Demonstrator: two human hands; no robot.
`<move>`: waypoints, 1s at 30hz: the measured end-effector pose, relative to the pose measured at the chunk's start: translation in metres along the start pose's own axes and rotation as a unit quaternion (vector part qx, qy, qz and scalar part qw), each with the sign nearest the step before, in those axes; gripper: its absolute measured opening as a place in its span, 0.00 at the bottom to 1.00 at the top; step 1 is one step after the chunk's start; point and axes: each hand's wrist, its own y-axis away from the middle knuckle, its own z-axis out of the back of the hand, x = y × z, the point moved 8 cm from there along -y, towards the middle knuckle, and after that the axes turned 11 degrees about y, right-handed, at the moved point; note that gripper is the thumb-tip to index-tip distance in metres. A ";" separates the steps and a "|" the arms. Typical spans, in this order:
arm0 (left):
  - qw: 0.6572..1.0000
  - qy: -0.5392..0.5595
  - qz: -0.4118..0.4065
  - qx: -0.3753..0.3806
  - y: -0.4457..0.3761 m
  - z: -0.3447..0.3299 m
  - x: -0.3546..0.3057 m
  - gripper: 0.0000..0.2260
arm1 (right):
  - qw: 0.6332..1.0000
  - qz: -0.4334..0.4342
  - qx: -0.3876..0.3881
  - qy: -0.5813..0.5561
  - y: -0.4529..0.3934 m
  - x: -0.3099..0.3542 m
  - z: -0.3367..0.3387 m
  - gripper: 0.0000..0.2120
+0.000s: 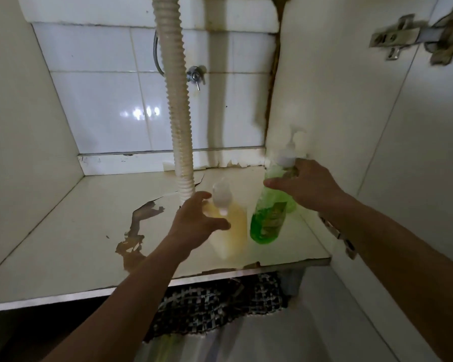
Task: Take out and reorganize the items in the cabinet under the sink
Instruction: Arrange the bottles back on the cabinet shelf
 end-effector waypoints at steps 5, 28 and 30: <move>0.999 0.042 -0.008 -0.033 -0.040 -0.005 0.030 0.35 | 0.999 -0.024 -0.021 0.026 -0.050 -0.010 -0.035 0.31; 0.995 -0.084 -0.054 -0.016 -0.135 -0.041 0.042 0.45 | 0.992 -0.037 -0.088 0.082 -0.130 -0.017 -0.068 0.32; 0.992 -0.116 -0.043 -0.012 -0.130 -0.042 0.040 0.45 | 0.993 -0.028 -0.073 0.086 -0.124 -0.017 -0.067 0.34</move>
